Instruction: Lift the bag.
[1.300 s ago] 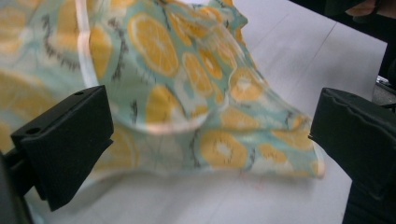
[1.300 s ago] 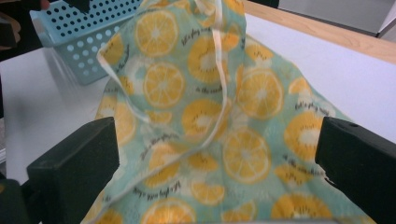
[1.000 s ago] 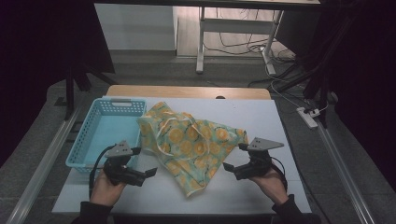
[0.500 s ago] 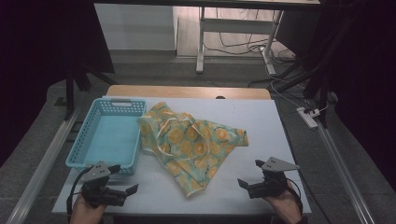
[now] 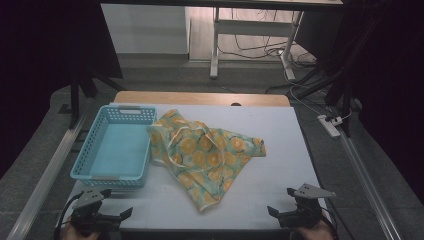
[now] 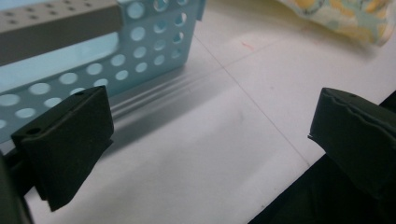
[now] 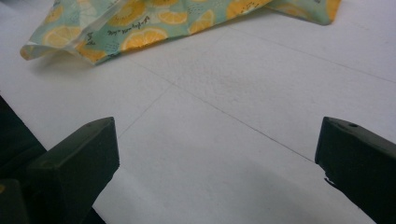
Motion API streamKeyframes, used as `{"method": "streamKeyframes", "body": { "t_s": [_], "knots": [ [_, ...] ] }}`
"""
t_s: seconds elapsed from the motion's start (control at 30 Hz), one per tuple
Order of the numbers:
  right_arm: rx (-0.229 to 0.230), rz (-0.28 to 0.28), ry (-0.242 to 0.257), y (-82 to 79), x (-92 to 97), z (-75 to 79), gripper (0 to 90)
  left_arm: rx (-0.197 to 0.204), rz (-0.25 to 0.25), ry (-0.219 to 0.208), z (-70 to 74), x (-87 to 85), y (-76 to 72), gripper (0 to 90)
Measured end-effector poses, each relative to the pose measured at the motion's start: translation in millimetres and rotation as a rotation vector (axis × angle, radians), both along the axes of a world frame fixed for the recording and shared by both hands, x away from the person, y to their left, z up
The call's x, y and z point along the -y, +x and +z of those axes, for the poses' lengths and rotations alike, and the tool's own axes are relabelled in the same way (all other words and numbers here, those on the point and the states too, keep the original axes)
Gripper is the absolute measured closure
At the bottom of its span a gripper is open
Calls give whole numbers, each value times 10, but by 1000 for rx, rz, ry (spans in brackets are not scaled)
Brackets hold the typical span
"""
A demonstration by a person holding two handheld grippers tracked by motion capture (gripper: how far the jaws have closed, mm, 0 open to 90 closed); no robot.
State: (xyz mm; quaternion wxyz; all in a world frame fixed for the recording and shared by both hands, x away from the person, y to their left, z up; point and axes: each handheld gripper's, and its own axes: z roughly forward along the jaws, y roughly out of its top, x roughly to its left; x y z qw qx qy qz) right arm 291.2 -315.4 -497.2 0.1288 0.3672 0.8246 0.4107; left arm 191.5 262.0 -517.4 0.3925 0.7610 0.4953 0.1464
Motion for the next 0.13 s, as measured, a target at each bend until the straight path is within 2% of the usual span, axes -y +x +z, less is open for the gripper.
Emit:
{"method": "streamKeyframes", "body": {
  "t_s": [0.13],
  "knots": [
    [-8,-6,-6,-6,19,-3,1,-14,-1,0,-4,4,18,0]
  ]
}}
